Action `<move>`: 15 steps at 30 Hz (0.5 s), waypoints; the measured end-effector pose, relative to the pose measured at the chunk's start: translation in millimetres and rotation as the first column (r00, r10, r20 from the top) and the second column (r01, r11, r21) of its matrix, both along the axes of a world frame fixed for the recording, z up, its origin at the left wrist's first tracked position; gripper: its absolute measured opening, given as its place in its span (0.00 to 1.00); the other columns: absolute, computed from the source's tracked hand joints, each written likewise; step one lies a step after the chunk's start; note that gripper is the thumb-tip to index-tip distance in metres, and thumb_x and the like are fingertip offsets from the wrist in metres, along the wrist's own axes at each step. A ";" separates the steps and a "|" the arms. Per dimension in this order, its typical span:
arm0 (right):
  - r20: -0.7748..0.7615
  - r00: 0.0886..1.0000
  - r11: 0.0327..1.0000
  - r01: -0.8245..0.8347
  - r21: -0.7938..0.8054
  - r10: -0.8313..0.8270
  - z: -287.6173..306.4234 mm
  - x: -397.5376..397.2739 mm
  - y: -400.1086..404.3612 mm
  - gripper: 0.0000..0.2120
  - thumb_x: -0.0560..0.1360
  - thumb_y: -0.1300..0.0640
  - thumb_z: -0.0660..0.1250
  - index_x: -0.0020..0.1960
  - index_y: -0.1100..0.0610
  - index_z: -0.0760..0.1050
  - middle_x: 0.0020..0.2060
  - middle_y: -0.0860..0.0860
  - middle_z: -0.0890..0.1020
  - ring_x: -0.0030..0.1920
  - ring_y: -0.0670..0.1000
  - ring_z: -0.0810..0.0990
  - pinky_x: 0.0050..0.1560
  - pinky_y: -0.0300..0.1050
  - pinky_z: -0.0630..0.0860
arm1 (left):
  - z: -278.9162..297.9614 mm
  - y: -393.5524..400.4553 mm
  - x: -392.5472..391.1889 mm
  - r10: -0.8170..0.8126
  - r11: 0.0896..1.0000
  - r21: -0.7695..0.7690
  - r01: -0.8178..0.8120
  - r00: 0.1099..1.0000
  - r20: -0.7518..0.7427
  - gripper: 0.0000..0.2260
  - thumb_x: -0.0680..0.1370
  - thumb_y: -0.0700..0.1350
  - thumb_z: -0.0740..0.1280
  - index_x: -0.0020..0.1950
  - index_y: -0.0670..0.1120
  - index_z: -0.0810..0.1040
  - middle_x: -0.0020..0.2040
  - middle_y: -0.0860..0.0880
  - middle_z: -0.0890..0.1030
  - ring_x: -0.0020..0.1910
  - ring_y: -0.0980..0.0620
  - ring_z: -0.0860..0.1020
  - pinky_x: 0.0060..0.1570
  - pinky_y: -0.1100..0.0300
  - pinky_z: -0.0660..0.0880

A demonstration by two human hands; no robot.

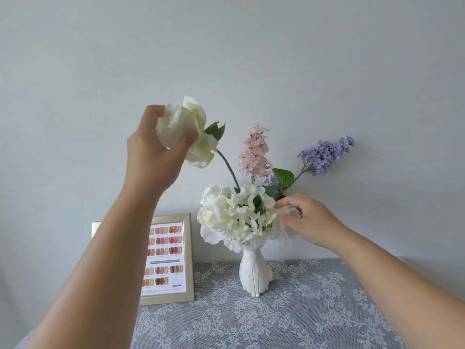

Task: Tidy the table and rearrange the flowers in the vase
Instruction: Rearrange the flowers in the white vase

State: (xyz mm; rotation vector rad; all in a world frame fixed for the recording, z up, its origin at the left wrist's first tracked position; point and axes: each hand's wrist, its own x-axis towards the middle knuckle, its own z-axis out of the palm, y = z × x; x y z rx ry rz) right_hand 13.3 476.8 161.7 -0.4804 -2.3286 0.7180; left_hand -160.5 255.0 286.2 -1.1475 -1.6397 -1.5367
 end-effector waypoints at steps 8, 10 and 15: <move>-0.008 1.000 1.000 -0.010 -0.006 0.010 3.5 0.2 -3.8 0.09 0.73 0.54 0.68 0.52 0.43 0.78 0.55 0.47 0.77 0.47 0.40 0.73 0.48 0.39 0.65 | -21.2 17.0 -4.4 0.025 0.966 -0.257 -0.041 0.998 -0.065 0.15 0.74 0.49 0.72 0.58 0.50 0.73 0.46 0.50 0.80 0.42 0.48 0.77 0.37 0.66 0.70; -0.008 1.000 1.000 -0.014 -0.009 0.014 5.0 1.2 -4.4 0.09 0.73 0.54 0.68 0.50 0.42 0.76 0.55 0.47 0.77 0.46 0.41 0.73 0.48 0.40 0.65 | -13.4 13.1 -8.7 0.066 0.965 -0.247 -0.086 0.994 -0.087 0.16 0.74 0.49 0.71 0.59 0.50 0.74 0.45 0.51 0.79 0.41 0.50 0.76 0.35 0.69 0.68; -0.011 1.000 1.000 -0.011 -0.016 0.011 5.8 2.8 -4.2 0.09 0.74 0.55 0.67 0.52 0.43 0.77 0.55 0.46 0.76 0.50 0.44 0.73 0.49 0.40 0.65 | -7.8 0.5 -15.4 0.062 0.981 -0.180 -0.073 0.996 -0.069 0.14 0.73 0.51 0.72 0.55 0.53 0.71 0.42 0.58 0.78 0.38 0.60 0.76 0.34 0.68 0.69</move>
